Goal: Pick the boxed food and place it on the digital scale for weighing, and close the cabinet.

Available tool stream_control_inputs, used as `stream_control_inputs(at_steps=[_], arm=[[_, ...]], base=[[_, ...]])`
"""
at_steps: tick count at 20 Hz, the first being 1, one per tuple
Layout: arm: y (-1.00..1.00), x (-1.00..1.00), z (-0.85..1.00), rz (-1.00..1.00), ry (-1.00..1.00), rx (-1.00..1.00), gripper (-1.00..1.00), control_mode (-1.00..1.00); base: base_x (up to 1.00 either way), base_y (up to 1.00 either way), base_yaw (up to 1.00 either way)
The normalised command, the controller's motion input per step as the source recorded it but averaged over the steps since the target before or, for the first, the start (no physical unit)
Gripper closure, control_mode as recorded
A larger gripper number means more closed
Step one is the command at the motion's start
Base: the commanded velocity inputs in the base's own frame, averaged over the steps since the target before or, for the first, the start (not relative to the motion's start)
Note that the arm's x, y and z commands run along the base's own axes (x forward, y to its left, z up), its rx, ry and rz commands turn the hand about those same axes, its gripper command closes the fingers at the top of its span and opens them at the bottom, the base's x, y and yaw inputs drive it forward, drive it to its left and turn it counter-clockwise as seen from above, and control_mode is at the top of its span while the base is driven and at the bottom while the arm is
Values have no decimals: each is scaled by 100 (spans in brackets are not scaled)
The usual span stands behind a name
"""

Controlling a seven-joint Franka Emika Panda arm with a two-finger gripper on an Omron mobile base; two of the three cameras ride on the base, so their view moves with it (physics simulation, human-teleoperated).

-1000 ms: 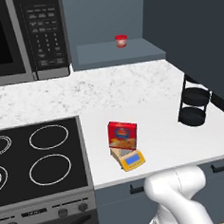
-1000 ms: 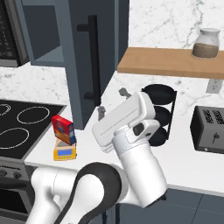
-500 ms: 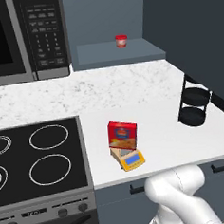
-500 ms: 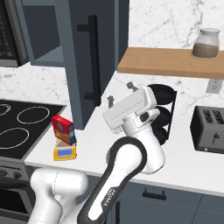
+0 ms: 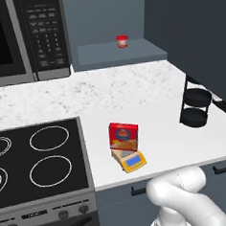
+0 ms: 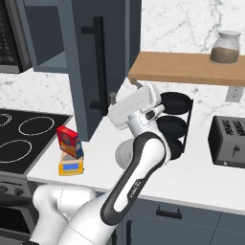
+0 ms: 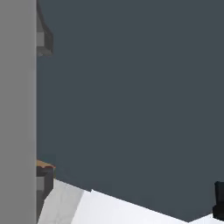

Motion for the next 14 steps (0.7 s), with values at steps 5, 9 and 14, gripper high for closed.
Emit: stream_control_inputs(at_steps=[5,9,14], arm=[[50,-2,63,2,0,-4,-100,-100],[61,0,50,1,0,-8,-100,-100],[60,39,12,-9,14,-15,-100,-100]], base=[[0,0,0],[0,0,0],[0,0,0]])
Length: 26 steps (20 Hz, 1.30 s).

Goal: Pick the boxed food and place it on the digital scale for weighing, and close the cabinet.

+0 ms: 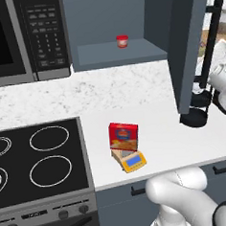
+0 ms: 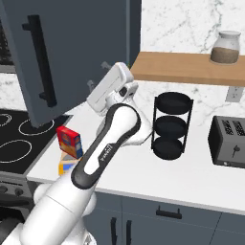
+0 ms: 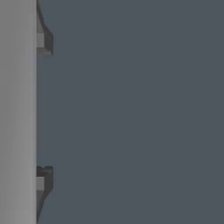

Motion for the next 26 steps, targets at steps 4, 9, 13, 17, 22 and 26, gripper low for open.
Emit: stream_control_inputs(at_steps=[4,9,13,17,22,26], arm=[[55,52,5,-17,24,-13,-100,-100],[46,62,0,-18,20,-11,-100,-100],[12,49,0,-16,8,-2,-100,-100],[0,47,0,-11,3,0,-100,-100],[0,47,-1,-5,2,0,-100,-100],[0,38,0,-4,0,0,-100,-100]], base=[[0,0,0],[0,0,0],[0,0,0],[0,0,0],[0,0,0],[0,0,0]])
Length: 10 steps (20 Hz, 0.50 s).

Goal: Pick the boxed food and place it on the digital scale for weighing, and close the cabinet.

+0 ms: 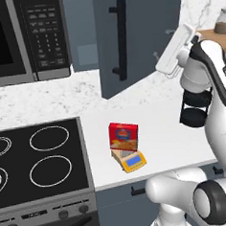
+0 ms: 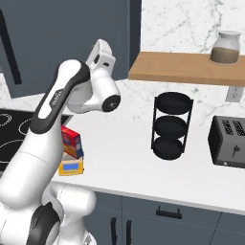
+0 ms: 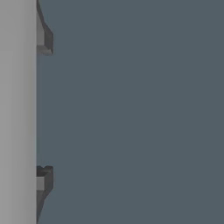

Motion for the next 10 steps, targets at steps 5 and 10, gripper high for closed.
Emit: stream_control_inputs(at_steps=[5,10], arm=[[0,59,-22,-3,0,0,-100,-100],[2,82,-37,-1,0,0,-100,-100]], base=[[0,0,0],[0,0,0]])
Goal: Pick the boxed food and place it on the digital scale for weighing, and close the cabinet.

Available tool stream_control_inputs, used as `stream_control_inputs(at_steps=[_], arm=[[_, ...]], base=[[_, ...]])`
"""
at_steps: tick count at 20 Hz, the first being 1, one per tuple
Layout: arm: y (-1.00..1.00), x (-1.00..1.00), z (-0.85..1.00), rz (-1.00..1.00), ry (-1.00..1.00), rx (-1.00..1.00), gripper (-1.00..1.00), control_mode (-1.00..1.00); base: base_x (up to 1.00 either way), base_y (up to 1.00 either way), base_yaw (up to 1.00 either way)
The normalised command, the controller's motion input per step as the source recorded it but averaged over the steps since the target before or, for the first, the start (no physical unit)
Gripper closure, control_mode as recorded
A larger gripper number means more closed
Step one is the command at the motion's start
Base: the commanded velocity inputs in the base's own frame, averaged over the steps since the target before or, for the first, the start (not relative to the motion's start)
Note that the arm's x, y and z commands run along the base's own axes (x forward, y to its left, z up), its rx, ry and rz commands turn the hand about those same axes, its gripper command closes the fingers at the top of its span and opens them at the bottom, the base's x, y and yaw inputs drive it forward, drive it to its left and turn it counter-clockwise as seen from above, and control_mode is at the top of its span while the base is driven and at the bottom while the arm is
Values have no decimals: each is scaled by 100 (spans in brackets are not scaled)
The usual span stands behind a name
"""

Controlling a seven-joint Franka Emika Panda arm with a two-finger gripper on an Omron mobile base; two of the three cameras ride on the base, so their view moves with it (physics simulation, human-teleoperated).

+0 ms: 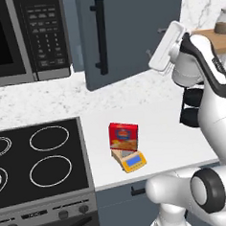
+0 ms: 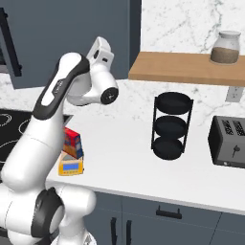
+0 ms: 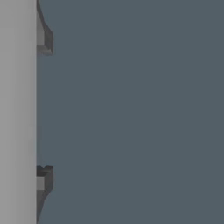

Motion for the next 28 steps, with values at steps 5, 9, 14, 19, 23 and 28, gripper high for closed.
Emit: stream_control_inputs(at_steps=[5,9,14,19,23,28], arm=[[2,86,-24,-1,0,0,-100,-100],[0,67,-8,-2,0,0,-100,-100],[0,27,0,-1,0,0,-100,-100],[0,48,-8,-3,0,0,-100,-100],[0,63,-35,-1,-3,0,-100,-100],[0,75,-96,-2,-11,0,-100,-100]], base=[[0,0,0],[0,0,0],[0,0,0],[0,0,0],[0,0,0],[0,0,0]])
